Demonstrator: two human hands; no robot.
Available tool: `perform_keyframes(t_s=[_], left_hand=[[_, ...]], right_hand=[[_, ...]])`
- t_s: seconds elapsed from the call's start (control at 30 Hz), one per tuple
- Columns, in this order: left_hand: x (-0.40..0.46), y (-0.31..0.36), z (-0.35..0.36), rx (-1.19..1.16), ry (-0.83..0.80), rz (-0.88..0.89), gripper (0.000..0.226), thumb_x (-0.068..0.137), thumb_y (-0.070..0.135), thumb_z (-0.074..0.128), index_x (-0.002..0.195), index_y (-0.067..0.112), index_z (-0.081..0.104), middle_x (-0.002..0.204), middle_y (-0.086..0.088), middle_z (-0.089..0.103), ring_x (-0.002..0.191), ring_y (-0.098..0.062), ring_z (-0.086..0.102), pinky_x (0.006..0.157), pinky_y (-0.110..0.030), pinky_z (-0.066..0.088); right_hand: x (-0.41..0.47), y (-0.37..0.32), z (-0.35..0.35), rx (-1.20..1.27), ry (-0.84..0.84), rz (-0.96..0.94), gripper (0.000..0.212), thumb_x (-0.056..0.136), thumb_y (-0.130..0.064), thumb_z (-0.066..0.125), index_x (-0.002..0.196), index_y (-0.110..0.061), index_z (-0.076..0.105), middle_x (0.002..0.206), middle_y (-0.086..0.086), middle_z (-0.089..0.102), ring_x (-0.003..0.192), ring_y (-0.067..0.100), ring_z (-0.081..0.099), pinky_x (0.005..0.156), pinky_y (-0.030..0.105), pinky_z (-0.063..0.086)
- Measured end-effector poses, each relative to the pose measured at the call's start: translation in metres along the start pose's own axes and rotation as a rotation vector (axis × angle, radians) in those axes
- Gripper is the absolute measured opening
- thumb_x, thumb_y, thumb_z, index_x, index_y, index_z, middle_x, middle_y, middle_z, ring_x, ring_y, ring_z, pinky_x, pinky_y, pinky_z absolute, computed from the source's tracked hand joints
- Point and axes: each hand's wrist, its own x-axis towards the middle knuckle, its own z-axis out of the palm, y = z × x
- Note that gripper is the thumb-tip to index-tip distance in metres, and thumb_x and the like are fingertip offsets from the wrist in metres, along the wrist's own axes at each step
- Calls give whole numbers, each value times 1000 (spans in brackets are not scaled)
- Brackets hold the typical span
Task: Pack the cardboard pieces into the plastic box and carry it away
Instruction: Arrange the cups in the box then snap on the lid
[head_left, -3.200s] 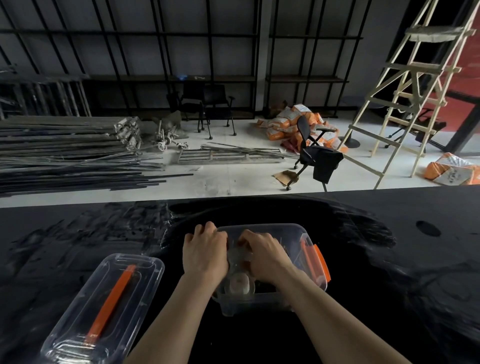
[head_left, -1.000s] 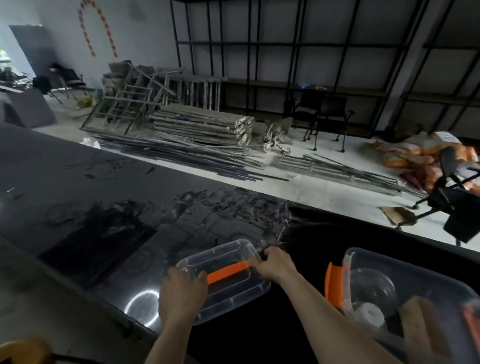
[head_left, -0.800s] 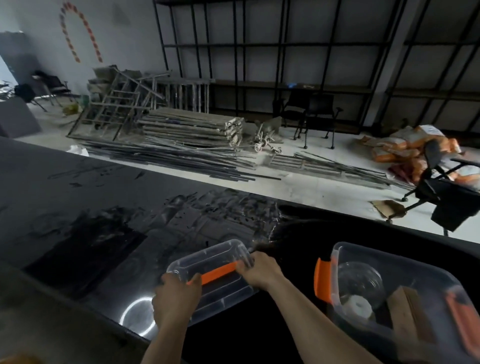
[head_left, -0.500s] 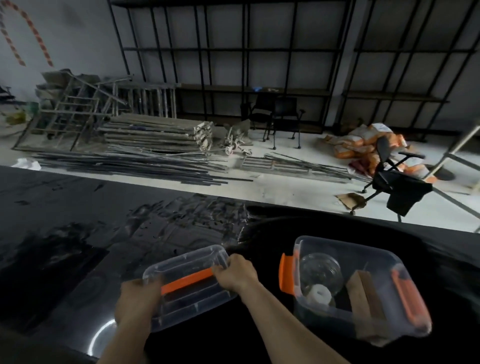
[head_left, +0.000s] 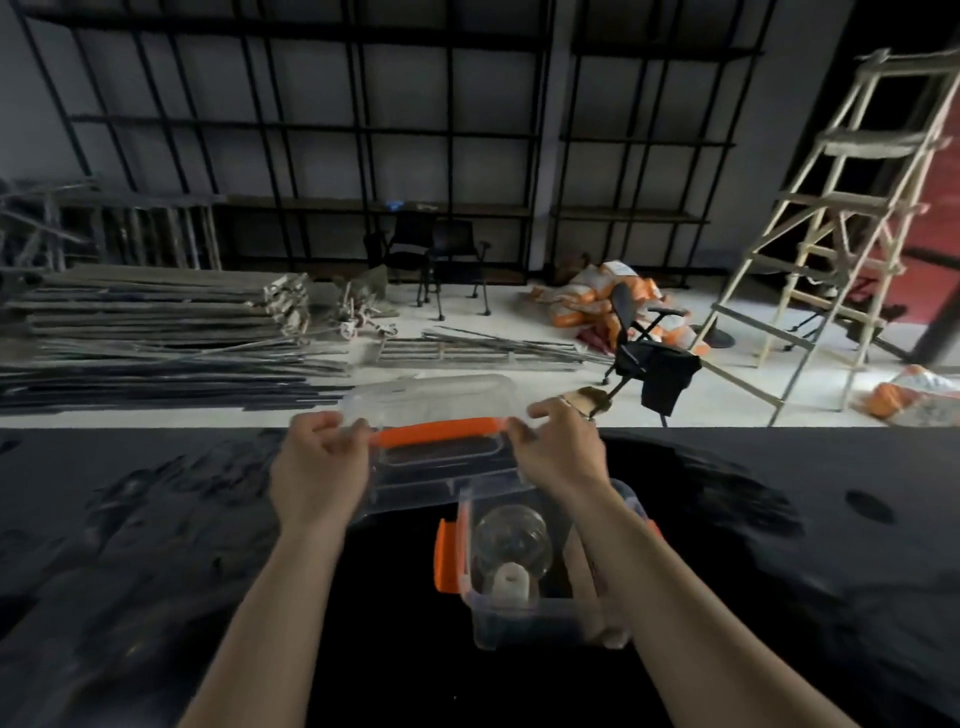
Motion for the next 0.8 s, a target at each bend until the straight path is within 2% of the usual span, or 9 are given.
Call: perform_keyframes(t_s=[0.03,0.1,0.17,0.23,0.33,0.47,0.6,0.7,0.8], left_hand=[[-9,5,13,-7,-42,26,31,89,38,67,113,19,63,111,-2,76,110,-29,66,96,-39,46],[-29,10,37,5,-112,73,28,89,38,69,109,21,62,111,-1,75,108,-29,66,93,-39,48],[-48,11,57,42,-163,110,28,88,40,70,106,21,61,109,-2,74,105,-29,67,88,-38,48],[-64,9,73,74,-203,138,29,88,42,71,104,22,59,106,1,72,99,-25,67,84,-37,49],[-81,3,85,119,-235,171,31,87,42,73,107,22,59,105,3,70,93,-20,66,76,-33,48],[-92,-9,86,204,-245,201,35,86,37,76,111,21,59,110,3,70,91,-15,65,71,-29,45],[-98,-19,83,251,-228,244,32,86,33,77,111,24,59,107,2,68,96,-18,66,74,-30,49],[-98,-25,81,261,-198,243,26,87,22,75,108,23,60,105,1,67,95,-19,64,76,-32,48],[-97,-32,78,273,-204,209,17,92,22,69,106,25,60,105,2,64,88,-13,62,70,-27,42]], right_hand=[[1,13,-14,-16,34,32,40,90,-46,61,119,-20,66,108,3,74,109,28,66,88,34,49],[-1,40,-37,-55,91,75,27,89,-42,63,85,-17,71,75,-2,74,84,23,69,68,30,50],[-6,65,-51,-92,152,127,36,88,-44,65,64,-18,62,57,-6,63,61,15,59,53,27,40],[-13,86,-57,-135,177,173,35,87,-50,65,68,-21,62,66,-4,66,67,18,59,54,27,36],[-23,109,-58,-144,171,234,21,86,-44,67,88,-24,70,88,2,71,86,26,63,64,29,39],[-36,122,-55,-158,142,283,11,84,-29,68,85,-20,74,82,0,68,73,24,55,62,29,44],[-43,125,-52,-180,141,271,14,88,-29,66,89,-20,75,98,1,70,79,24,58,64,29,41],[-45,125,-51,-176,126,250,14,88,-27,66,93,-17,75,100,-1,69,75,20,53,64,30,45],[-48,123,-53,-162,94,251,17,88,-28,67,103,-23,73,101,-4,66,77,16,50,55,22,35]])
